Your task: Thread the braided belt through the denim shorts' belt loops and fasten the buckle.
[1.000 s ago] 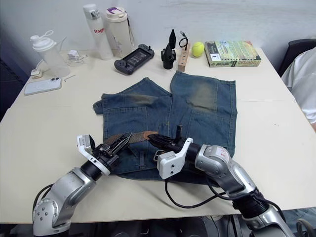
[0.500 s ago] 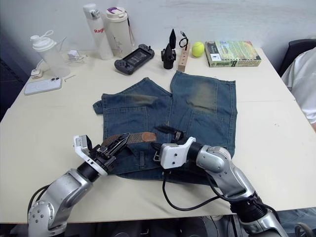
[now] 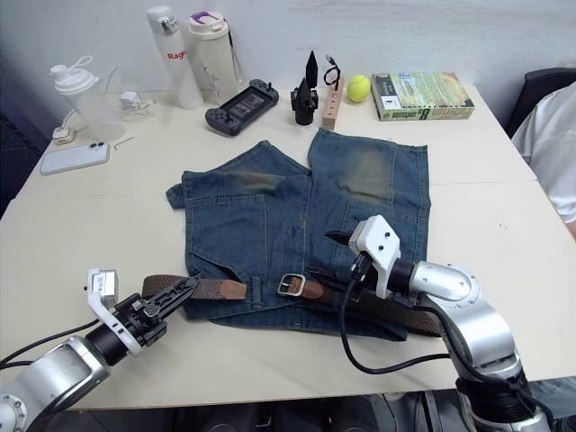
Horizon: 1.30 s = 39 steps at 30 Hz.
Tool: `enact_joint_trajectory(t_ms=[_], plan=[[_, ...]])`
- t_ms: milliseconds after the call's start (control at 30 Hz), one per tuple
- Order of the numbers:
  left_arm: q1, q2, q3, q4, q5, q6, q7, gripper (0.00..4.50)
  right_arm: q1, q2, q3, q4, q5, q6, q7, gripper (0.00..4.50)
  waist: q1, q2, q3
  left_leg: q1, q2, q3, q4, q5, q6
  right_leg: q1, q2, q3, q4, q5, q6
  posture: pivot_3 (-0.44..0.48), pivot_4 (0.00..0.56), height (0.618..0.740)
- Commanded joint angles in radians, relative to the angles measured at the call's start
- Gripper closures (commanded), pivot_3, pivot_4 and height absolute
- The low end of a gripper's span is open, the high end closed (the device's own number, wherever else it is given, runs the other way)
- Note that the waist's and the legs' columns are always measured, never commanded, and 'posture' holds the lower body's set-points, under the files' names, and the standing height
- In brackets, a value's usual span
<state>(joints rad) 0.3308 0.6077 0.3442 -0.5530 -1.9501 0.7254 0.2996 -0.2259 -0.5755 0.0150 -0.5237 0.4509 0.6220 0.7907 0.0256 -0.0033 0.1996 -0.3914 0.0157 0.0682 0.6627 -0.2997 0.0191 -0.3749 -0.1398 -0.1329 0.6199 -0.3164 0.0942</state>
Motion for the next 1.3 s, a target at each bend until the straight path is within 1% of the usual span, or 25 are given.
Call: enact_joint_trajectory(t_ms=[33,400,600,767,967,1067,1300], plan=[[-0.012,0.018,-0.010,-0.033,0.042,-0.020,-0.003,4.50,0.001,-0.010,-0.030,-0.065,0.047,0.028,-0.019,0.56,0.000,0.000,0.000,0.000,0.000,0.000,0.000,0.000,0.000,0.000,0.000,0.000,0.000,0.000,0.000,0.000,0.150,0.717],[-0.037,0.032,-0.074,-0.005,0.135,-0.008,-0.012,4.50,0.026,-0.050,-0.052,-0.096,0.112,0.066,-0.015,0.56,0.000,0.000,0.000,0.000,0.000,0.001,0.000,0.000,0.000,0.000,0.000,0.000,0.000,0.000,0.000,0.000,0.150,0.717],[-0.056,0.020,-0.097,0.013,0.154,-0.017,-0.004,4.50,0.051,-0.138,-0.064,-0.108,0.202,0.090,0.093,0.56,0.001,0.000,0.000,0.000,0.000,0.001,-0.001,-0.001,0.000,0.000,0.000,0.000,-0.001,0.000,0.000,0.000,0.150,0.717],[-0.072,0.009,-0.102,0.031,0.166,-0.025,0.012,4.50,0.046,-0.216,-0.057,-0.071,0.220,0.068,0.184,0.56,0.001,0.000,0.000,0.000,0.000,0.001,-0.001,-0.001,0.001,0.000,0.000,0.000,-0.001,0.000,0.000,0.000,0.150,0.717],[-0.104,-0.013,-0.126,0.045,0.189,-0.025,0.019,4.50,0.049,-0.246,-0.051,-0.048,0.207,0.046,0.225,0.56,0.002,0.000,0.000,0.000,0.000,0.001,-0.001,-0.001,0.001,0.000,0.000,-0.001,-0.002,0.000,0.001,0.000,0.150,0.717],[-0.125,-0.019,-0.153,0.066,0.227,-0.008,-0.003,4.50,0.053,-0.245,-0.053,-0.050,0.210,0.047,0.221,0.56,0.002,0.000,0.001,-0.001,0.000,0.001,-0.001,-0.001,0.001,0.000,0.000,-0.001,-0.002,0.000,0.001,0.000,0.150,0.717],[-0.207,-0.001,-0.238,0.129,0.356,0.081,-0.135,4.50,0.073,-0.237,-0.049,-0.075,0.210,0.053,0.187,0.56,0.006,0.000,0.001,-0.001,0.000,0.002,-0.001,-0.001,0.000,0.000,0.000,-0.001,-0.002,0.001,0.001,0.000,0.150,0.717]])
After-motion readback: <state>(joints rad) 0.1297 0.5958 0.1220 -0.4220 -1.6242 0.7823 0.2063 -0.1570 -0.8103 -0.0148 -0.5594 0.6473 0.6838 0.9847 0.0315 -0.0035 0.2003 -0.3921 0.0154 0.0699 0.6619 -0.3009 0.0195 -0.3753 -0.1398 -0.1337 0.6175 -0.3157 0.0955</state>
